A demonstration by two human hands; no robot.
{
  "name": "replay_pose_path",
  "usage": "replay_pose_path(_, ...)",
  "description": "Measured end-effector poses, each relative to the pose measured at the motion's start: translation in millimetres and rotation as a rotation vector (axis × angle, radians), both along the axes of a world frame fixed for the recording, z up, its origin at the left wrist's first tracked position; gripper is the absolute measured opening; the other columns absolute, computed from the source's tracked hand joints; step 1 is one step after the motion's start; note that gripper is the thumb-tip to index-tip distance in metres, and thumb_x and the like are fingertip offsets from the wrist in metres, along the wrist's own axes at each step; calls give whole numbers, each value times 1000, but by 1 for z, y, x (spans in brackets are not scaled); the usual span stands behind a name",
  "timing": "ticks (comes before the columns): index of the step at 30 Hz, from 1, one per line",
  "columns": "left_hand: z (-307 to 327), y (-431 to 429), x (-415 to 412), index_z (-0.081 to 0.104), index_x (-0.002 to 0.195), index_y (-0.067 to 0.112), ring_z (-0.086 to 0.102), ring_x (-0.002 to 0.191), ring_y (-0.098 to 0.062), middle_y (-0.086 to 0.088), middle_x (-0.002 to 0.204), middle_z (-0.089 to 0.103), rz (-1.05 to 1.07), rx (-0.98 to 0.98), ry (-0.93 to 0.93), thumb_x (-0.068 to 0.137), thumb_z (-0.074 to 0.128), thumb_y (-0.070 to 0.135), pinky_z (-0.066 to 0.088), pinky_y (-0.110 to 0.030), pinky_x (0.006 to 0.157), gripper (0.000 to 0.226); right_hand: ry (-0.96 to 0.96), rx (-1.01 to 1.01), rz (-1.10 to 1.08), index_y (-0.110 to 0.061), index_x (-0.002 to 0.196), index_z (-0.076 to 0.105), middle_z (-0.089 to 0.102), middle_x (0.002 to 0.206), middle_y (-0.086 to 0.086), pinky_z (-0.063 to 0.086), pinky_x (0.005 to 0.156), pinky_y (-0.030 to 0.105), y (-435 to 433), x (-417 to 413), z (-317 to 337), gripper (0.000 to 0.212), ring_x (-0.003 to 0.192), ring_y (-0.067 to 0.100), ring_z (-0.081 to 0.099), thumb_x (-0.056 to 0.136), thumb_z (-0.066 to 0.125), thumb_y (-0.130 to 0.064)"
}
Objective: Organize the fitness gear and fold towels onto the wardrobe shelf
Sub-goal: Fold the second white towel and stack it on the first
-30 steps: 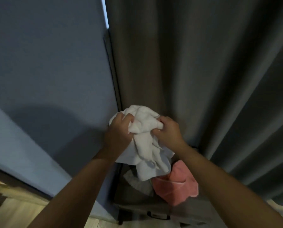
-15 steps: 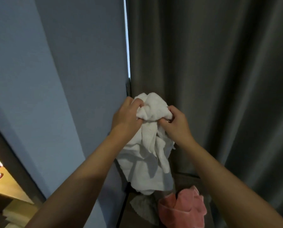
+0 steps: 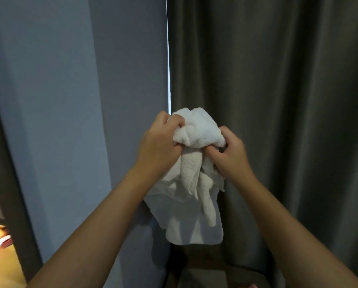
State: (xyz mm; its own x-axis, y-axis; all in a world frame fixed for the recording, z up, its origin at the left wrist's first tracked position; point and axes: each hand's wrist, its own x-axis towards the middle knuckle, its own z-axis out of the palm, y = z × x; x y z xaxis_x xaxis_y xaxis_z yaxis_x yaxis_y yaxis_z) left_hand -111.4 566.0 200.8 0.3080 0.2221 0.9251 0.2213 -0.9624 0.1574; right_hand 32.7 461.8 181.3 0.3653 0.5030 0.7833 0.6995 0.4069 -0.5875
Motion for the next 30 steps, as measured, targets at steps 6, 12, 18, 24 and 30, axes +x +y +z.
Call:
replay_pose_path(6, 18, -23, -45, 55, 98, 30, 49, 82, -11, 7, 95, 49, -23, -67, 87, 74, 69, 11, 40, -18, 67, 33, -80, -27, 133, -6, 86, 57, 59, 77, 7, 50, 62, 34, -19, -23, 17, 9, 69, 22, 56, 84, 66, -7)
replay_pose_path(12, 6, -40, -102, 62, 103, 25, 54, 91, -9, 5, 101, 61, 25, -177, 255, 71, 74, 12, 38, -12, 75, 37, 47, -104, 392, -23, 106, 64, 71, 98, -4, 54, 75, 19, -16, -65, -5, 29, 91, 7, 68, 86, 67, -2)
replay_pose_path(18, -24, -35, -169, 66, 103, 14, 47, 83, -1, 3, 96, 62, 153, -246, 326, 68, 78, 5, 32, -1, 75, 38, 194, -236, 584, -17, 113, 64, 73, 99, -4, 56, 78, 22, 12, -124, -45, 32, 94, 8, 68, 87, 66, 1)
replay_pose_path(24, -45, -10, -247, 64, 105, 17, 57, 89, -12, 1, 99, 64, 260, -372, 353, 71, 79, 11, 42, -22, 76, 37, 219, -334, 700, -15, 110, 64, 71, 93, -12, 50, 71, 14, 63, -196, -71, 30, 84, -4, 65, 86, 65, 4)
replay_pose_path(30, -61, 41, -323, 60, 107, 26, 55, 94, 0, 11, 102, 61, 277, -469, 362, 76, 78, 24, 45, -13, 74, 35, 181, -356, 734, -27, 100, 64, 70, 94, -7, 53, 74, 20, 125, -268, -89, 36, 84, 0, 65, 84, 67, 6)
